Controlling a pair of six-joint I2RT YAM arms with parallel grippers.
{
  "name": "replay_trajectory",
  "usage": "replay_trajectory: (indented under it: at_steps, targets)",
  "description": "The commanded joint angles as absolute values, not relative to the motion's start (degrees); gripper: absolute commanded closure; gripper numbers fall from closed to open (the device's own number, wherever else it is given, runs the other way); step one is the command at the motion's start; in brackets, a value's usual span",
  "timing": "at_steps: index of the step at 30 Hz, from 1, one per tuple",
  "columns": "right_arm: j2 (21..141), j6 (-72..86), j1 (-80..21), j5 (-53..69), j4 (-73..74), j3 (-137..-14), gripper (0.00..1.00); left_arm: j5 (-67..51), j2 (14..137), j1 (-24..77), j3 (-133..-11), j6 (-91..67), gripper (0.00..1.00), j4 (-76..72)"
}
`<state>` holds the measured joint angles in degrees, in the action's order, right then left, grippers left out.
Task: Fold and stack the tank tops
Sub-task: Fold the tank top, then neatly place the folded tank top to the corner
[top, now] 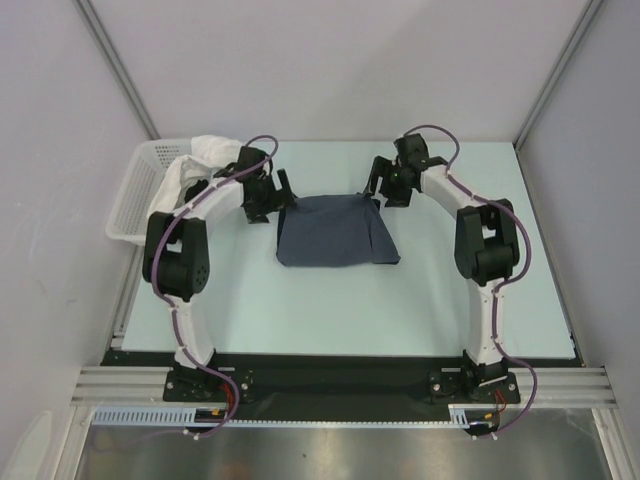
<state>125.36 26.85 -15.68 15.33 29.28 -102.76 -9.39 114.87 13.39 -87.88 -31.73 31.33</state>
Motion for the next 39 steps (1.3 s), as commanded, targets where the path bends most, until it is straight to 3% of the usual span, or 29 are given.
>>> replay_trajectory:
  at_steps: [1, 5, 12, 18, 20, 21, 24, 29, 31, 32, 33, 36, 39]
  targets:
    - [117.52, 22.51, -15.91, 11.6, 27.6, -97.84, 0.19, -3.34, 106.61, 14.23, -85.0, -29.09, 0.0, 27.69]
    - [119.17, 21.18, -15.65, 12.74, 26.28, -95.97, 0.22, -6.06, 109.15, 14.59, -83.32, -29.09, 0.0, 25.23]
    - [126.91, 19.86, -17.4, 10.19, 28.39, -104.49, 0.16, -6.33, 114.16, 15.82, -87.18, -28.3, 0.0, 20.57]
    - [133.84, 20.83, -17.58, 11.42, 29.18, -111.17, 0.25, -5.19, 122.16, 15.82, -94.64, -28.12, 0.05, 22.85]
    - [135.34, 21.27, -17.67, 11.77, 29.97, -112.67, 0.29, -4.66, 124.09, 15.38, -96.76, -28.47, 0.15, 24.25]
    - [136.13, 21.44, -17.67, 12.56, 29.71, -112.59, 0.33, -4.92, 125.58, 15.03, -97.99, -28.91, 0.3, 24.26]
    - [136.76, 22.06, -17.67, 14.15, 28.57, -111.89, 0.45, -6.93, 127.0, 13.45, -98.26, -30.49, 0.58, 22.07]
    - [137.46, 23.02, -16.44, 15.99, 27.78, -111.53, 0.71, -8.08, 129.11, 11.17, -101.07, -31.55, 0.69, 21.45]
    - [137.03, 23.38, -16.0, 16.26, 27.69, -111.27, 0.66, -9.31, 129.81, 10.29, -101.77, -31.9, 0.64, 21.01]
    - [136.5, 23.29, -15.74, 16.52, 27.6, -111.01, 0.56, -10.01, 129.81, 10.11, -102.04, -31.9, 0.52, 21.09]
    - [135.97, 23.03, -15.38, 16.52, 27.25, -110.4, 0.4, -10.11, 129.73, 10.11, -102.22, -31.73, 0.24, 21.01]
    - [132.72, 23.29, -14.68, 17.66, 25.14, -106.88, 0.27, -11.33, 126.66, 10.11, -98.55, -31.2, 0.01, 18.03]
    - [128.6, 23.38, -13.98, 19.16, 24.52, -103.37, 0.25, -12.21, 123.41, 10.11, -95.9, -31.29, 0.0, 16.52]
